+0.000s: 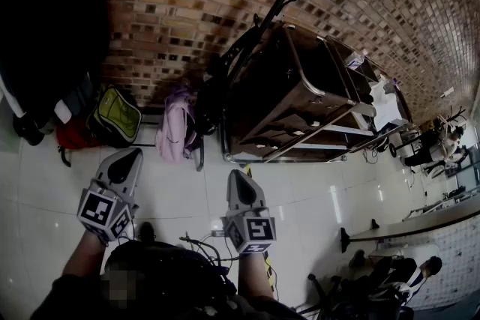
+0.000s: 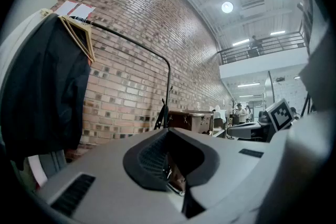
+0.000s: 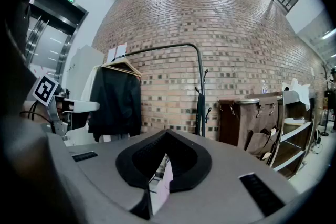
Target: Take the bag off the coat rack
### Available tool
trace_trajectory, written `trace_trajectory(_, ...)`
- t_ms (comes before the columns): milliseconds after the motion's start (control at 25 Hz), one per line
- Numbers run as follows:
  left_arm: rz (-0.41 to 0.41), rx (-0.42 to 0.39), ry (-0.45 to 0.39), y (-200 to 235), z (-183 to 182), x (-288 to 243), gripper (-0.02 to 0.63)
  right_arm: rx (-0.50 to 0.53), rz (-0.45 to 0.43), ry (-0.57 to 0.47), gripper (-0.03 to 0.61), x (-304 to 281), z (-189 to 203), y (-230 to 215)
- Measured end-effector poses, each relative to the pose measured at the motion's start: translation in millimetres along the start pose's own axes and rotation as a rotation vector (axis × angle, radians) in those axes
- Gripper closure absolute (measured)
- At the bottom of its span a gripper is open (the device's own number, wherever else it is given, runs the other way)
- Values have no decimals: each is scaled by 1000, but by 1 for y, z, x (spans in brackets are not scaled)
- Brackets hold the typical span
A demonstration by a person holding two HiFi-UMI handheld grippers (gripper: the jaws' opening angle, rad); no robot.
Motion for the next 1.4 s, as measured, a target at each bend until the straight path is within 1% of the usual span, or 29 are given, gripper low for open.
trace_trajectory(160, 8, 2, -6, 17, -6, 3, 581, -9, 24, -21, 558, -12, -6, 7)
trace_trajectory(400, 23, -11, -18, 43, -12, 6, 581, -31, 91, -68, 560, -24, -12, 16)
trace_trajectory(720, 43, -17, 3, 59, -15, -10, 581, -47, 133, -70, 560, -36, -8, 8)
trace_trajectory(920, 52, -27, -4, 62, -19, -37, 581, -54, 138, -81, 560, -56, -7, -11)
trace_trajectory(1080, 26, -30, -7, 73, -26, -66, 580, -65, 143, -109, 560, -94, -12, -36)
trace_trajectory(1200, 9, -24, -6, 83, -27, -96, 580, -66, 152, -128, 560, -124, -18, -57)
trace_trajectory(1400, 17, -28, -7, 94, -28, -150, 581, -86, 157, -150, 558, -170, -20, -90)
Point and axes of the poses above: the fingertips, and each gripper's own axes: x backward along the fingers, y to its left, z out of its underside, the point moved 7 cm from there along x, backward along the fingers, and after that the axes turned 5 degrees about x, right-handed, at the moved point
